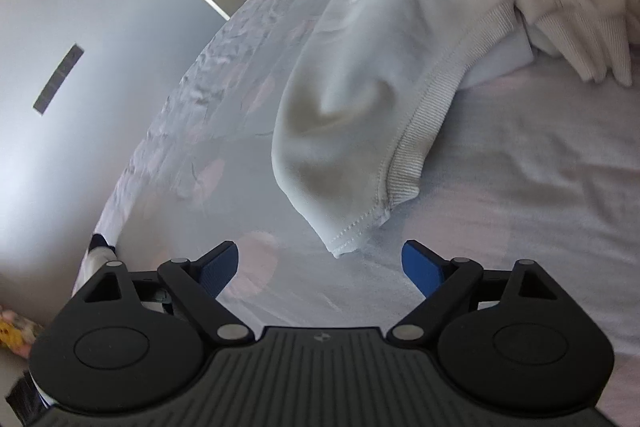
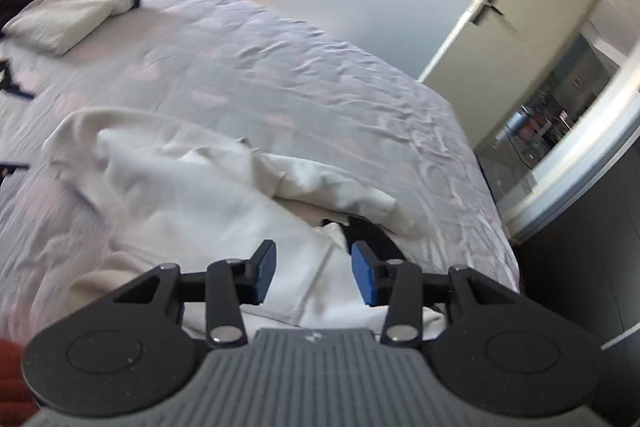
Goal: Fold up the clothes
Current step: 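Grasp the sweatshirt hem with the left gripper while the right gripper holds another hem point, then lift the white sweatshirt by its hem with both grippers and shake it out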
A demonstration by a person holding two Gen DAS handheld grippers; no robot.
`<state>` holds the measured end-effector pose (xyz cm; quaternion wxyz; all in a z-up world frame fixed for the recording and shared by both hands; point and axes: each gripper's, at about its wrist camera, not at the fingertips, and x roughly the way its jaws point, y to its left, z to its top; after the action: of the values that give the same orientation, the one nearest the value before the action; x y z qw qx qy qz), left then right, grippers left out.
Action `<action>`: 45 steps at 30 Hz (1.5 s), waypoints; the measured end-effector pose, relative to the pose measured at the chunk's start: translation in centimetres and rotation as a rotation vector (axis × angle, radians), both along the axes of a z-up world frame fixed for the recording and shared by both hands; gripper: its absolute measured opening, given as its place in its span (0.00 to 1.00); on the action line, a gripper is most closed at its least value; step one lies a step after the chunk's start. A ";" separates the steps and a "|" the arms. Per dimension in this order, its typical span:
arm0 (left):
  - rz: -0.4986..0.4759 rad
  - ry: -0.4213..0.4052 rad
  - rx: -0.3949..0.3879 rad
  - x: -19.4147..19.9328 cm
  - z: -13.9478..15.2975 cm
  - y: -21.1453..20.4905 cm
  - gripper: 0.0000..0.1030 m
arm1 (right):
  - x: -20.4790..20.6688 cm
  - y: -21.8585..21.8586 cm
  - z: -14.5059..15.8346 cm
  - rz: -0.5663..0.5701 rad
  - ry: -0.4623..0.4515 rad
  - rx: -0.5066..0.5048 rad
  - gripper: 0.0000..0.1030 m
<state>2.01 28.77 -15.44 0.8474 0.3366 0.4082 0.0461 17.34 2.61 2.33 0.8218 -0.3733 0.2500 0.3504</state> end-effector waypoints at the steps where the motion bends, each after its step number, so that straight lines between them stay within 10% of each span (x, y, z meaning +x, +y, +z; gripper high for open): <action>1: -0.013 0.004 0.022 0.2 -0.5 -0.1 0.92 | -0.8 0.8 -0.7 0.062 -0.010 -0.054 0.44; 10: -0.108 -0.008 0.150 0.6 -4.6 -0.1 0.91 | -3.2 4.2 -6.8 0.357 -0.094 -0.457 0.43; 16: -0.119 -0.078 0.155 1.8 -5.2 0.2 0.87 | -2.3 4.2 -8.2 0.356 -0.157 -0.492 0.44; 20: -0.099 -0.139 0.129 2.8 -4.5 0.5 0.59 | -1.7 4.3 -9.1 0.356 -0.199 -0.516 0.39; 24: -0.045 -0.228 0.054 3.2 -2.5 0.8 0.28 | -1.0 4.3 -9.9 0.353 -0.243 -0.535 0.14; 35: 0.273 -0.452 -0.313 4.0 10.0 4.0 0.10 | -1.2 5.6 3.7 0.152 -0.649 -0.070 0.09; 45: 0.357 -0.742 -0.222 -3.6 25.4 3.7 0.09 | -7.5 4.7 18.2 0.134 -0.841 0.298 0.08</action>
<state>-1.62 32.44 9.92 0.9467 0.1280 0.1299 0.2657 9.79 7.31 20.53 0.8721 -0.3765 -0.1838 0.2527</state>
